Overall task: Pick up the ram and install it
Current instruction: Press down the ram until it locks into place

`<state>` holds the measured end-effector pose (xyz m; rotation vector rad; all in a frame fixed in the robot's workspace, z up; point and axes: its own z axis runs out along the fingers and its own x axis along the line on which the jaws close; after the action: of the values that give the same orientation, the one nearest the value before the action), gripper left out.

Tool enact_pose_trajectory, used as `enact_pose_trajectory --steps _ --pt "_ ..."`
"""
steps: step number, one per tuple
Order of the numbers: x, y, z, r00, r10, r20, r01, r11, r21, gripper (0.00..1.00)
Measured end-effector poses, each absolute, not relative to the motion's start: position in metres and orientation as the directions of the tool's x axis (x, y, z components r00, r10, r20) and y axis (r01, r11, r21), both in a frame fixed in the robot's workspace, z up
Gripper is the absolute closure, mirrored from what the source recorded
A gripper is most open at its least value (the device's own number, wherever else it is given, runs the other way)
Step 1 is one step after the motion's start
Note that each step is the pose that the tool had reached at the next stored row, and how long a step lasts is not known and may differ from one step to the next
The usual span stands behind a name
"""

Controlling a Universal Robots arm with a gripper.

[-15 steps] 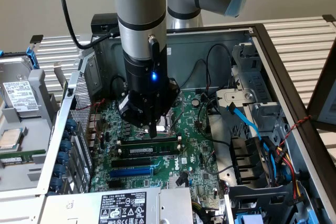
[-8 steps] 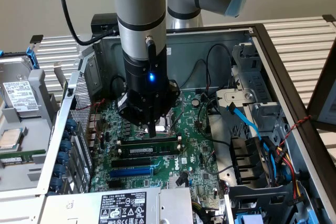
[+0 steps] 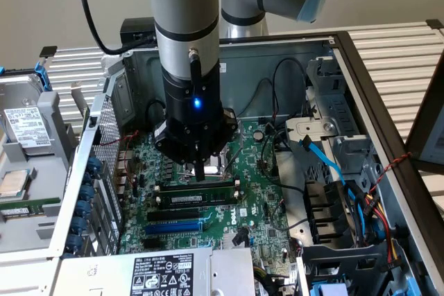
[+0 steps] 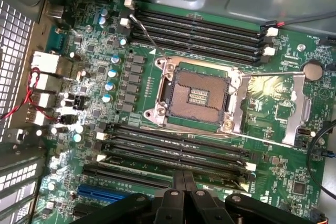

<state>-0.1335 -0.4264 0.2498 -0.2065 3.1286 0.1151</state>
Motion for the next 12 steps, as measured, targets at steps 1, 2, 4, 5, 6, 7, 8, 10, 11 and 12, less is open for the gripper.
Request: enact_pose_trajectory --steps 1,2,4,5,6,7,8,10,11,12 --pt "-0.1336 -0.4264 0.2498 -0.993 -0.118 -0.007 -0.119 0.990 0.074 0.89" --pt "-0.1337 -0.4264 0.2498 -0.994 -0.106 -0.006 -0.106 0.991 0.075 0.89" --pt "-0.1338 -0.4264 0.2498 -0.997 -0.082 -0.003 -0.082 0.994 0.077 0.89" --pt "-0.1339 -0.4264 0.2498 -0.998 -0.069 -0.001 -0.069 0.995 0.078 0.89" --pt "-0.1340 -0.4264 0.2498 -0.998 -0.057 0.000 -0.057 0.995 0.079 0.89" --pt "-0.1341 -0.4264 0.2498 -0.999 -0.045 0.002 -0.044 0.996 0.080 0.89" --pt "-0.1342 -0.4264 0.2498 -0.999 -0.034 0.004 -0.033 0.996 0.081 0.89" --pt "-0.1343 -0.4264 0.2498 -1.000 -0.009 0.007 -0.009 0.997 0.082 0.89" --pt "-0.1344 -0.4264 0.2498 -1.000 0.003 0.009 0.004 0.997 0.083 0.89" --pt "-0.1345 -0.4264 0.2498 -1.000 0.015 0.011 0.016 0.996 0.084 0.89"
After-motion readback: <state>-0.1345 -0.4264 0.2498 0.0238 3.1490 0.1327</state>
